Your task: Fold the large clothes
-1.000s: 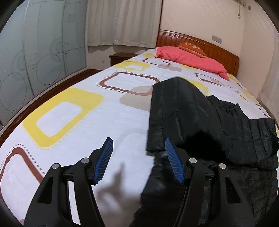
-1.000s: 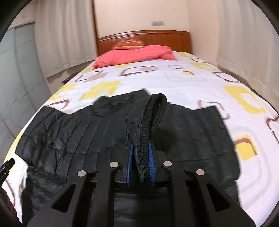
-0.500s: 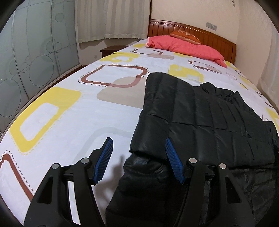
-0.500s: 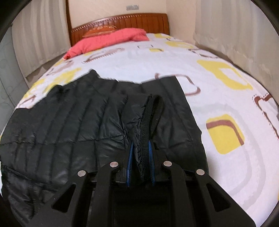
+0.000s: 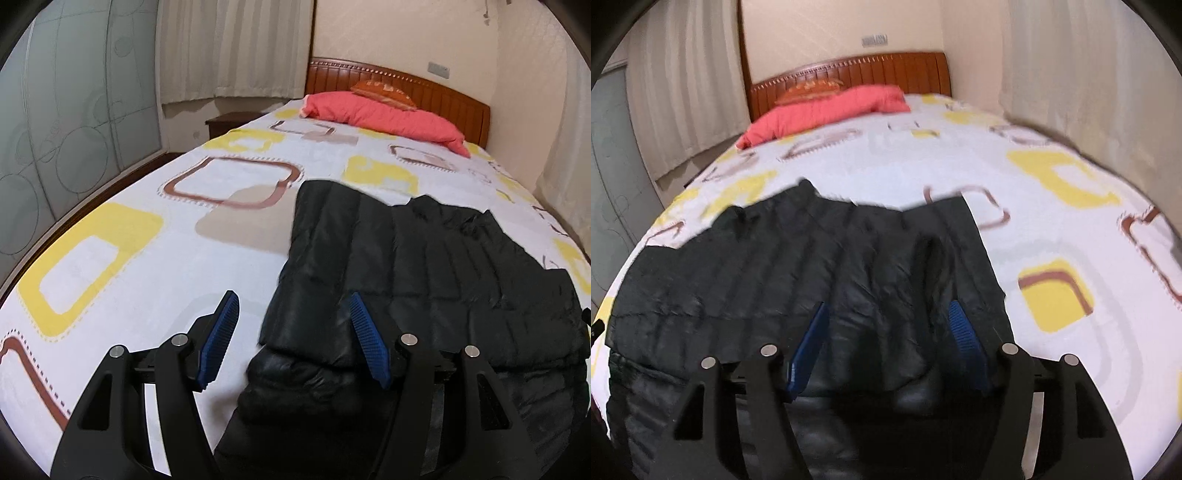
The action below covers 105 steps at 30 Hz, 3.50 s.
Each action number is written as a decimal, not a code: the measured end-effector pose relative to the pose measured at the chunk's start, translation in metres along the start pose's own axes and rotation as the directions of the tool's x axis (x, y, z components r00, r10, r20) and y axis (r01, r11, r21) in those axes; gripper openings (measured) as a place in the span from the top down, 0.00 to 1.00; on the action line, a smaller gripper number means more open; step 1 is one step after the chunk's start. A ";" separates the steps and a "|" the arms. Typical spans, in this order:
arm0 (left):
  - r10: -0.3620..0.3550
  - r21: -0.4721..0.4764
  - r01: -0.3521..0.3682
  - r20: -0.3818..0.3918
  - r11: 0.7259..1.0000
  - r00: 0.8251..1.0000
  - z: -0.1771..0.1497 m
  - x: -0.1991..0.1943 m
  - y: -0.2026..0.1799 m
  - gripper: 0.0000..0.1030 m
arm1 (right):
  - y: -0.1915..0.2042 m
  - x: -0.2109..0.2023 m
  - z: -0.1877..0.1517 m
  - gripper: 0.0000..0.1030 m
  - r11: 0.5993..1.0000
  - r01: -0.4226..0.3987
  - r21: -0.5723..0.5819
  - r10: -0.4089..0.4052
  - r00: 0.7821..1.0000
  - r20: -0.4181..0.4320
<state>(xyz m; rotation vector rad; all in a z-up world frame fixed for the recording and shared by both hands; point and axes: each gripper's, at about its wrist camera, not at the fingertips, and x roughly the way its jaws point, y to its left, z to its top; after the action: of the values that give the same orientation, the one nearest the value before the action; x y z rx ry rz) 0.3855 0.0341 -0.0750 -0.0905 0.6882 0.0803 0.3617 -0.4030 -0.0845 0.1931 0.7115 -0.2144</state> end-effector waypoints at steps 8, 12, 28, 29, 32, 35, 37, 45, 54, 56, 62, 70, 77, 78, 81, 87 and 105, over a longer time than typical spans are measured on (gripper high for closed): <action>0.070 0.049 -0.065 -0.119 0.997 0.990 -0.005 0.056 -0.023 0.40 | 0.046 0.055 -0.014 0.42 0.996 -0.043 -0.077 0.034 0.992 -0.118; 0.040 0.037 -0.034 -0.161 0.999 0.986 -0.008 0.063 -0.018 0.40 | 0.042 0.065 -0.024 0.42 0.997 -0.050 -0.056 0.041 0.989 -0.139; 0.034 0.114 -0.017 -0.145 0.993 0.989 0.019 0.090 -0.063 0.43 | 0.065 0.111 0.020 0.40 0.999 -0.029 -0.028 0.024 0.987 -0.160; 0.027 0.116 -0.010 -0.142 0.993 0.989 0.022 0.086 -0.064 0.47 | 0.066 0.108 0.022 0.40 0.999 -0.020 -0.030 0.015 0.986 -0.167; -0.029 0.044 0.033 -0.096 0.998 0.995 0.039 0.062 -0.062 0.48 | 0.071 0.087 0.033 0.40 0.999 -0.029 -0.023 0.026 0.994 -0.106; -0.062 0.025 0.063 -0.035 0.998 0.997 0.052 0.055 -0.073 0.38 | 0.090 0.072 0.042 0.40 0.996 -0.081 -0.037 0.080 0.996 -0.042; -0.064 0.050 0.067 -0.052 0.997 0.997 0.050 0.065 -0.084 0.38 | 0.107 0.078 0.042 0.40 0.992 -0.112 -0.064 0.109 0.993 -0.056; -0.009 0.102 0.026 -0.168 0.994 0.986 0.028 0.116 -0.095 0.33 | 0.124 0.116 0.018 0.39 0.990 -0.061 -0.129 0.045 0.992 -0.118; -0.031 0.009 0.032 -0.142 0.999 0.989 0.021 0.044 -0.037 0.31 | 0.070 0.042 0.014 0.37 0.993 -0.098 -0.068 0.092 0.992 -0.083; -0.029 -0.026 0.026 -0.148 0.999 0.988 0.009 0.023 -0.013 0.29 | 0.049 0.025 0.005 0.37 0.995 -0.084 -0.059 0.078 0.992 -0.100; -0.016 -0.102 -0.006 -0.207 0.995 0.978 -0.043 -0.029 0.047 0.28 | -0.022 -0.027 -0.041 0.37 0.999 -0.025 0.030 0.030 0.988 -0.154; -0.040 -0.214 -0.024 -0.286 0.976 0.957 -0.120 -0.092 0.098 0.28 | -0.092 -0.086 -0.119 0.37 0.992 0.032 0.123 -0.004 0.974 -0.227; -0.116 -0.294 0.015 -0.328 0.956 0.938 -0.168 -0.135 0.118 0.28 | -0.124 -0.130 -0.174 0.37 0.975 0.010 0.224 0.050 0.964 -0.262; -0.128 -0.300 0.024 -0.331 0.954 0.935 -0.172 -0.139 0.119 0.28 | -0.126 -0.136 -0.182 0.37 0.972 0.004 0.235 0.060 0.963 -0.262; -0.161 -0.318 0.050 -0.334 0.947 0.929 -0.188 -0.155 0.121 0.28 | -0.128 -0.152 -0.199 0.37 0.969 -0.013 0.246 0.077 0.964 -0.253; -0.205 -0.317 0.094 -0.337 0.944 0.919 -0.211 -0.177 0.117 0.28 | -0.125 -0.182 -0.230 0.37 0.961 -0.056 0.271 0.125 0.962 -0.241; -0.286 -0.394 0.164 -0.274 0.904 0.918 -0.238 -0.202 0.115 0.49 | -0.121 -0.219 -0.279 0.45 0.838 -0.266 0.477 0.363 0.923 -0.125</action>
<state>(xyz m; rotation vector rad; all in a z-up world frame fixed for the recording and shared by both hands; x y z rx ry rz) 0.0683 0.1133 -0.1363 -0.5537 0.9847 -0.0356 -0.0050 -0.4221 -0.1586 0.7878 0.8212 -0.0363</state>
